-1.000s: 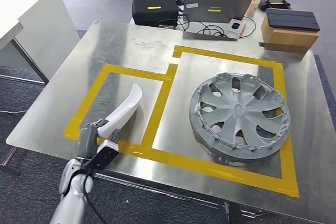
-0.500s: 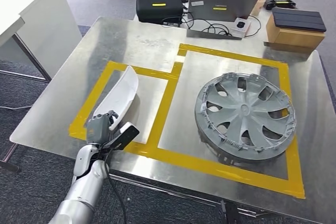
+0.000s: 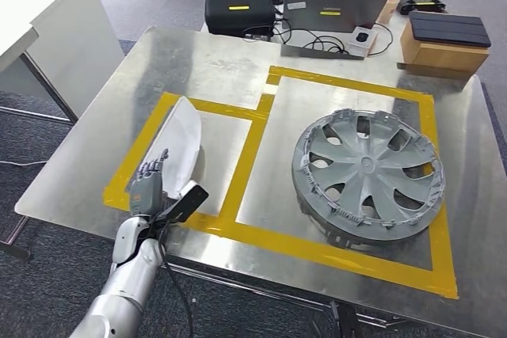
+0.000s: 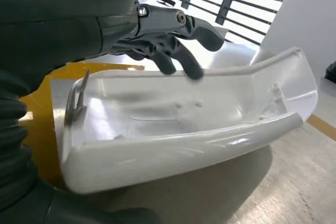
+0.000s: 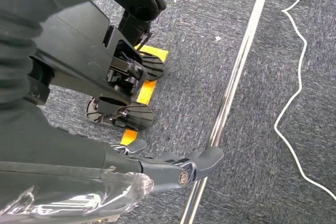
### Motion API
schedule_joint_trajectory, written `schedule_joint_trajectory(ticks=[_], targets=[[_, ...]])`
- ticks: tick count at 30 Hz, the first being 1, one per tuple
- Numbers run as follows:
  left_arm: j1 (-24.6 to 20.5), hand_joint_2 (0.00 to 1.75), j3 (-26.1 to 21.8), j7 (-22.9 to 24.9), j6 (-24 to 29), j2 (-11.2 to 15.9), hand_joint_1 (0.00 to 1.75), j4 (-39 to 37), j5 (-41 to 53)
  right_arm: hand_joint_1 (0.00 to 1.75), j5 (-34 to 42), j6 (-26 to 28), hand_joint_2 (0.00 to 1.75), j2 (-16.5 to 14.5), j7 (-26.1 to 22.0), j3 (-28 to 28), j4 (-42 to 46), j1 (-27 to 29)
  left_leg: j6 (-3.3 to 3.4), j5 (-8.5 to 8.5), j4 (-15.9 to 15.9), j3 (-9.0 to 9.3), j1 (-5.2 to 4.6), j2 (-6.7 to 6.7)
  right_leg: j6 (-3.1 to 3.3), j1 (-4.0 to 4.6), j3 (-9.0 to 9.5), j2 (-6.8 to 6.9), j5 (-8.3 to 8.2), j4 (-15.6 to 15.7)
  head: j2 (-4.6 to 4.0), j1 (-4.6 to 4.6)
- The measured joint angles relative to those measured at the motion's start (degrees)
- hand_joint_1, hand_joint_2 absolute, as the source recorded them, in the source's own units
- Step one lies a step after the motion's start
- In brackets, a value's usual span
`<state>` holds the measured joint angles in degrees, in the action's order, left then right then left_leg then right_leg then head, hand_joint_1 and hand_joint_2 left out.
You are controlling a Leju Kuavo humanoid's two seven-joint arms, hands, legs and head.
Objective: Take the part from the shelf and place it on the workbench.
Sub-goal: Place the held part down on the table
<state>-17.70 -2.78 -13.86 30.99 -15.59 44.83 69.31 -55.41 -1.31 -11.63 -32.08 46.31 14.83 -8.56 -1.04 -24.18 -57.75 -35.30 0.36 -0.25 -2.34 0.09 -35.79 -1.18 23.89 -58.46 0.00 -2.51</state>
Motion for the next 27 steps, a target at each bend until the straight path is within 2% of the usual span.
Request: schedule_joint_trajectory(ticks=[1, 7, 11, 15, 17, 18, 19, 20, 22, 23, 24, 25, 27], targets=[[0.1, 0.00, -0.2, -0.6, -0.1, 0.0, 0.00, 0.0, -0.4, 0.00, 0.0, 0.0, 0.00, 0.0, 0.0, 0.0, 0.0, 0.0, 0.00, 0.00, 0.0, 0.00, 0.00, 0.00, 0.00, 0.00, 0.00, 0.00, 0.00, 0.0, 0.00, 0.00], [1.8, 0.00, -1.1, -5.4, -1.1, -0.7, 0.00, 0.3, -3.8, 0.00, 0.5, 0.1, 0.00, 0.0, -0.2, 0.0, 0.0, 0.1, 0.07, -0.06, 0.0, -0.03, -0.08, 0.00, -0.01, -0.08, -0.02, 0.00, 0.00, 0.0, 0.00, -0.01], [4.3, 0.00, -1.2, -9.1, -2.4, -1.3, 0.00, 3.8, -6.9, 0.00, 0.9, 0.3, 0.00, 0.0, -0.5, 0.0, -0.2, 0.2, 0.23, -0.15, -0.1, -0.03, -0.29, 0.00, -0.09, -0.28, -0.03, 0.02, 0.02, 0.0, 0.00, -0.01], [7.4, 0.00, -0.5, -12.6, -4.0, -1.6, 0.00, 9.8, -10.3, 0.00, 1.6, 0.7, 0.00, 0.0, -1.0, 0.1, -0.2, 0.3, 0.65, -0.18, -0.2, -0.03, -0.60, 0.00, -0.51, -0.62, 0.02, 0.02, -0.07, 0.1, 0.00, -0.02], [8.9, 0.00, 0.1, -13.8, -5.0, -1.5, 0.00, 13.5, -12.0, 0.00, 2.0, 0.9, 0.00, 0.0, -1.2, 0.2, -0.3, 0.5, 1.10, 0.23, 0.1, 0.06, -0.48, 0.05, -0.86, -0.68, -0.07, -0.02, -0.12, 0.1, 0.00, -0.05], [9.5, 0.00, 0.6, -14.3, -5.6, -1.5, 0.00, 15.5, -13.0, 0.00, 2.1, 1.0, 0.00, 0.0, -1.2, 0.3, -0.3, 0.6, 1.34, 0.49, 0.4, 0.14, -0.29, 0.09, -1.05, -0.65, -0.36, 0.05, 0.47, -0.3, 0.00, 0.04], [10.1, 0.00, 1.0, -14.9, -6.2, -1.4, 0.00, 17.4, -13.9, 0.00, 2.2, 1.1, 0.00, 0.0, -1.4, 0.3, -0.3, 0.7, 1.54, 0.73, 0.7, 0.20, -0.05, 0.13, -1.23, -0.62, -1.00, 0.17, 1.75, -1.8, 0.00, 0.22], [10.8, 0.00, 1.5, -15.3, -6.6, -1.4, 0.00, 19.1, -14.7, 0.00, 2.3, 1.2, 0.00, 0.1, -1.5, 0.4, -0.3, 0.8, 1.66, 0.89, 0.9, 0.26, 0.14, 0.20, -1.41, -0.66, -2.03, 0.35, 3.62, -4.4, 0.00, 0.41], [12.1, 0.00, 2.1, -15.9, -7.2, -1.2, 0.00, 21.9, -15.7, 0.00, 2.4, 1.2, 0.00, 0.1, -1.9, 0.4, -0.3, 0.9, 1.67, 1.01, 1.0, 0.20, 0.27, 0.38, -1.88, -0.84, -4.68, 0.62, 7.62, -11.8, 0.00, 0.69], [12.7, 0.00, 2.3, -16.1, -7.4, -1.1, 0.00, 23.0, -16.0, 0.00, 2.5, 1.2, 0.00, 0.1, -2.0, 0.4, -0.3, 0.9, 1.58, 1.06, 1.0, 0.18, 0.35, 0.49, -2.10, -0.96, -5.51, 0.69, 8.61, -14.6, 0.00, 0.68], [13.3, 0.00, 2.4, -16.2, -7.5, -1.0, 0.00, 24.0, -16.3, 0.00, 2.5, 1.3, 0.00, 0.1, -2.1, 0.4, -0.3, 0.9, 1.43, 1.15, 1.0, 0.15, 0.49, 0.57, -2.35, -1.08, -5.44, 0.73, 8.59, -15.5, 0.00, 0.68], [13.8, 0.00, 2.6, -16.3, -7.6, -1.0, 0.00, 24.9, -16.5, 0.00, 2.5, 1.3, 0.00, 0.1, -2.1, 0.4, -0.3, 0.9, 1.22, 1.26, 1.0, 0.11, 0.72, 0.59, -2.60, -1.24, -4.13, 0.77, 7.50, -13.9, 0.00, 0.68], [14.7, 0.00, 3.0, -16.5, -7.6, -0.9, 0.00, 26.6, -17.0, 0.00, 2.5, 1.4, 0.00, 0.1, -2.2, 0.4, -0.3, 0.7, 0.45, 1.51, 0.8, -0.03, 1.14, 0.44, -3.30, -1.62, 0.99, 0.91, 4.82, -6.0, 0.00, 0.80]])
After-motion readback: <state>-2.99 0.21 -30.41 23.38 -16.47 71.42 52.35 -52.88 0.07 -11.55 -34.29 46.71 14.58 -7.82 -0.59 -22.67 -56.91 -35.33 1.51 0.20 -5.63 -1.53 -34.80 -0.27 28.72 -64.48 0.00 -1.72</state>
